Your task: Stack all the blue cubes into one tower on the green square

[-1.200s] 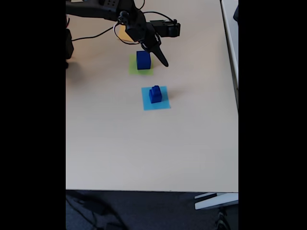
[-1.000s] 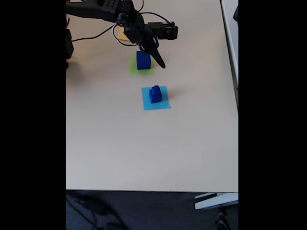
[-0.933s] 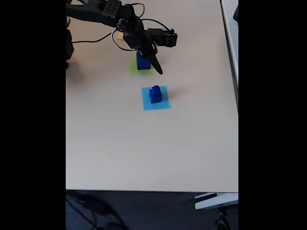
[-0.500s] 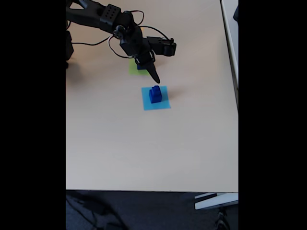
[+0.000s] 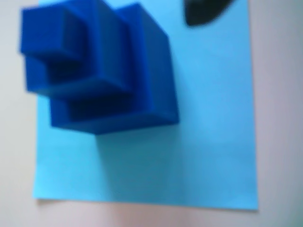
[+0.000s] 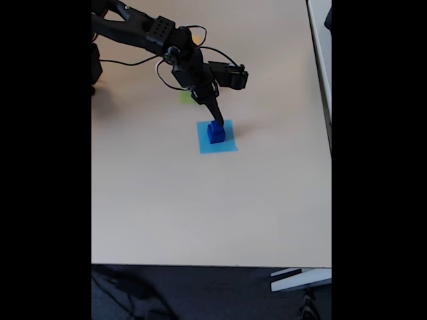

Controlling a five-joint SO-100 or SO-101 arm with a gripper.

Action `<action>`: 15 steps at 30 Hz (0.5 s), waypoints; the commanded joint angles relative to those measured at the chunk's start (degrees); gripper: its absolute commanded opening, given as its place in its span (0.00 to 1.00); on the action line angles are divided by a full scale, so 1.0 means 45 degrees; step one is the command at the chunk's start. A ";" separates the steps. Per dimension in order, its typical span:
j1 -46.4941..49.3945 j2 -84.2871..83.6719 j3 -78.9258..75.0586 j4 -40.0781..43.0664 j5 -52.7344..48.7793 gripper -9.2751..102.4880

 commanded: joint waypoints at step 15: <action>0.0391 -0.0410 -0.0781 0.0078 -0.0117 0.32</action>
